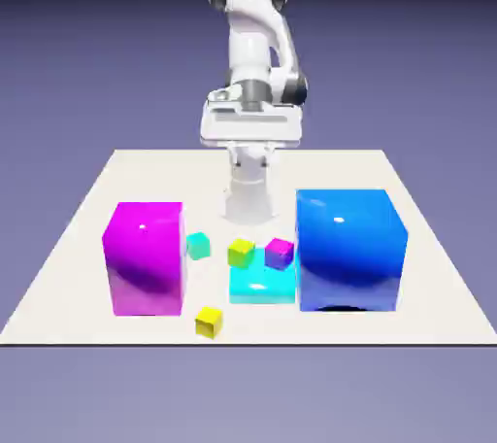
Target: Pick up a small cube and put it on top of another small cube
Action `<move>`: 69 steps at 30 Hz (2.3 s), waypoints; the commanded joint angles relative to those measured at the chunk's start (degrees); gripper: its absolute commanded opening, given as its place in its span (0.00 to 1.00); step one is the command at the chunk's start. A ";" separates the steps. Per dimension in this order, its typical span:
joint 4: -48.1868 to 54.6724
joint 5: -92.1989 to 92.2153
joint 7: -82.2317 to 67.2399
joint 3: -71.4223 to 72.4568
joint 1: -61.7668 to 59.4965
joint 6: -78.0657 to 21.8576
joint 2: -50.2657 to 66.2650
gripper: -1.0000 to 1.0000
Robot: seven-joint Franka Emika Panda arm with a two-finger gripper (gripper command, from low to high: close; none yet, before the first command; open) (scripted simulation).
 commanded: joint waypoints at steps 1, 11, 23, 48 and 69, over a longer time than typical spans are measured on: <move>0.80 0.73 -2.50 -1.14 0.96 -0.70 1.65 0.50; 8.81 7.97 -27.41 -12.56 10.59 -7.72 18.10 0.50; 18.41 16.66 -57.31 -26.25 22.15 -16.13 37.84 0.50; 27.67 24.93 -86.89 -39.58 33.54 -24.66 57.00 0.00; 0.50 -7.54 -63.10 -10.85 21.43 -33.50 13.40 0.00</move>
